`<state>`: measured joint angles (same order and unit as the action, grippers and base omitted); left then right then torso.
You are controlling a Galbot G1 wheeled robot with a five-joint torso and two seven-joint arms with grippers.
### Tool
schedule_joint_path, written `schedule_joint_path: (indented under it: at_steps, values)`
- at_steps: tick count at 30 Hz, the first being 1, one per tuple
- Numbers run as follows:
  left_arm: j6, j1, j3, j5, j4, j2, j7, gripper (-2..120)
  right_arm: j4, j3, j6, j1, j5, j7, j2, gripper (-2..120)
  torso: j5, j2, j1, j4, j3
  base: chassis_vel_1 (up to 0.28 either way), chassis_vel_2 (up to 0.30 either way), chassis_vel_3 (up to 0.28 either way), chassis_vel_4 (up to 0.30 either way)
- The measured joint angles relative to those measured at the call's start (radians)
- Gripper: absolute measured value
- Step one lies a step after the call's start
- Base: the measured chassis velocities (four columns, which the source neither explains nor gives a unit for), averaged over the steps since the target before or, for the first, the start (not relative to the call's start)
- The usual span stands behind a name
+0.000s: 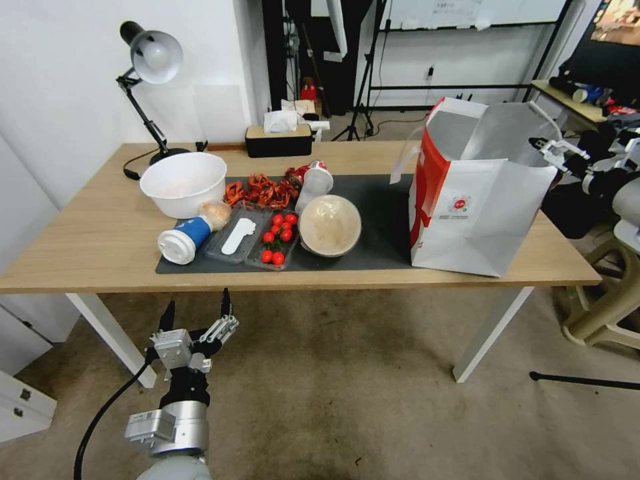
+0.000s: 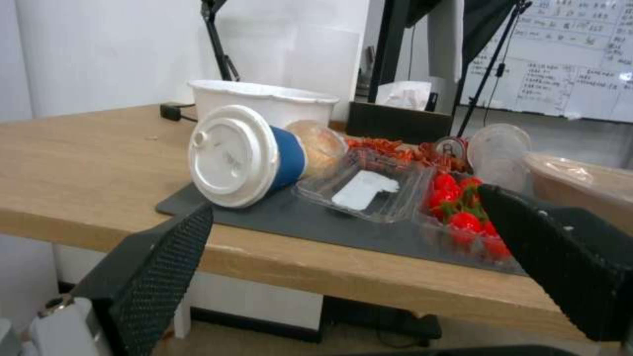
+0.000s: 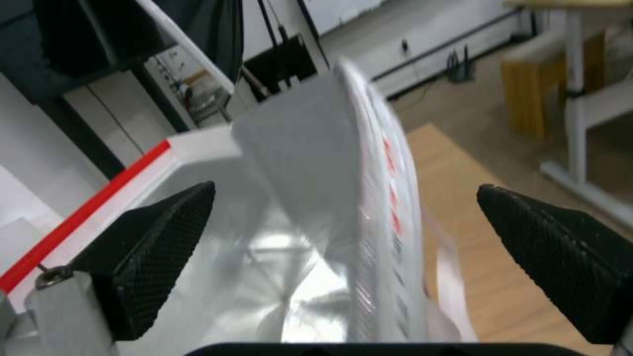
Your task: Pick up the food delivery bag from the floor and place it on the table.
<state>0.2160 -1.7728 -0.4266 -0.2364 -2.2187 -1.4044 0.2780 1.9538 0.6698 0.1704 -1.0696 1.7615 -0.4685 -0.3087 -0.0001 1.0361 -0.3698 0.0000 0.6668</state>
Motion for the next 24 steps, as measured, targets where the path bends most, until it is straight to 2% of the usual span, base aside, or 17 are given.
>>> schedule_joint_path:
  at_steps: [4,6,10,16,24]
  values:
    - [0.000,0.001,0.000,-0.001,0.000,0.002,0.000,100,0.004,0.014,-0.027,-0.017,-0.089,0.022,0.007,100,0.0000,0.000,0.000,0.0000,0.000,0.000,0.000,0.000,0.000]
    - [0.000,0.000,-0.001,-0.002,-0.001,0.004,0.000,100,0.015,0.029,-0.062,-0.047,-0.187,0.053,0.010,100,0.0000,0.000,0.000,0.0001,0.000,0.000,0.000,0.000,0.000]
    - [0.000,0.000,-0.001,-0.002,-0.002,0.005,0.001,100,0.021,0.039,-0.078,-0.068,-0.227,0.069,0.012,100,0.0000,0.000,0.000,0.0000,0.000,0.000,0.000,0.000,0.000]
    - [0.001,-0.003,-0.003,-0.007,-0.013,0.005,0.002,100,0.069,0.080,-0.174,-0.173,-0.425,0.156,0.011,100,0.0001,0.000,0.000,0.0001,0.000,0.000,0.000,0.000,0.000]
    - [0.007,-0.008,-0.009,-0.003,-0.026,0.003,-0.017,100,0.199,0.135,-0.237,-0.278,-0.474,0.187,-0.021,100,-0.0001,0.000,0.000,0.0001,0.000,0.000,0.000,0.000,0.000]
